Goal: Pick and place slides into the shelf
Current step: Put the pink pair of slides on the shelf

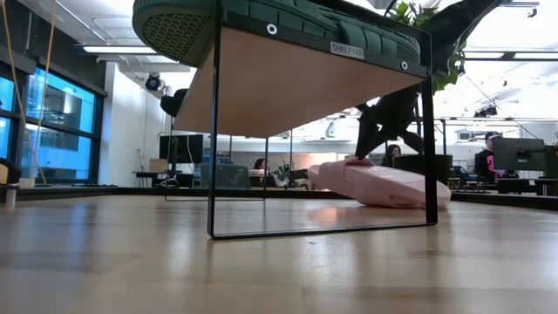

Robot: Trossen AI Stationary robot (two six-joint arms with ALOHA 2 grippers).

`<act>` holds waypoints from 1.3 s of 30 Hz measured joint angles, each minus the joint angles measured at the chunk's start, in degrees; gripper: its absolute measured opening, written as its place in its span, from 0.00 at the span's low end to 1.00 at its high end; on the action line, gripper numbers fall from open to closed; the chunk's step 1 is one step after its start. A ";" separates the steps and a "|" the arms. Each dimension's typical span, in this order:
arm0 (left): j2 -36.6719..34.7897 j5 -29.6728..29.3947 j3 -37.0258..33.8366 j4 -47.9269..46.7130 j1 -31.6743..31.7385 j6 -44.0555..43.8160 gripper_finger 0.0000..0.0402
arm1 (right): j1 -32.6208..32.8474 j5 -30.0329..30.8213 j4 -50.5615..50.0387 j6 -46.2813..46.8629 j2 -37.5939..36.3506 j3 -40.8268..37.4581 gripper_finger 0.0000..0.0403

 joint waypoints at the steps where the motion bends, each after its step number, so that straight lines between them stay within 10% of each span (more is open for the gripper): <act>1: 0.00 -0.01 -0.01 0.00 -0.01 0.00 0.21 | 0.31 0.17 -0.32 -0.01 -0.42 0.00 0.00; 39: -0.02 0.00 -0.01 -1.36 0.00 -0.04 0.21 | 14.98 12.31 -17.27 2.31 -16.03 0.00 0.00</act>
